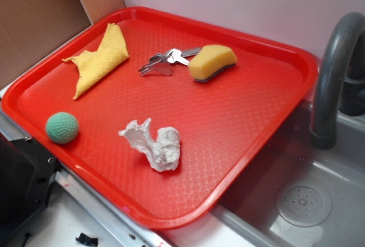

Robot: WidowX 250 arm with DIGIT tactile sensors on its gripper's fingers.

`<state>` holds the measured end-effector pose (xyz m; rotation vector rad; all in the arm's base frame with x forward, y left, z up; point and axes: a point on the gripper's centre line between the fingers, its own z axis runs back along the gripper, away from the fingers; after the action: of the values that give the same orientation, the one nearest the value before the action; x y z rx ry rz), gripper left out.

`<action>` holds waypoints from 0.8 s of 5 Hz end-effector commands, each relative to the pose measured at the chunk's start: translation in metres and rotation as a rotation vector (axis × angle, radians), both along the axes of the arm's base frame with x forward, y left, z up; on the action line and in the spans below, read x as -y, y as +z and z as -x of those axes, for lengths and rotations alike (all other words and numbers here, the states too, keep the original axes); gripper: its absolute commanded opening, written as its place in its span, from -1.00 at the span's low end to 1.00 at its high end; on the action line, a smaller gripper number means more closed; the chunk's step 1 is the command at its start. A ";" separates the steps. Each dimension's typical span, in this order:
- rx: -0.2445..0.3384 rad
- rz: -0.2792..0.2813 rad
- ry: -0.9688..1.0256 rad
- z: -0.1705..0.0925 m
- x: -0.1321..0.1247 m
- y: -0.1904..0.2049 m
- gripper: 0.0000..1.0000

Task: Grab the white paper.

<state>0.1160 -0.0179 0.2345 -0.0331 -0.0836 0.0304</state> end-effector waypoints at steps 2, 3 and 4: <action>0.056 0.046 0.249 0.001 0.025 -0.015 1.00; 0.035 0.092 0.501 -0.016 0.050 -0.040 1.00; 0.044 0.080 0.611 -0.037 0.075 -0.073 1.00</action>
<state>0.1486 -0.0943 0.1527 -0.0641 -0.1131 0.6410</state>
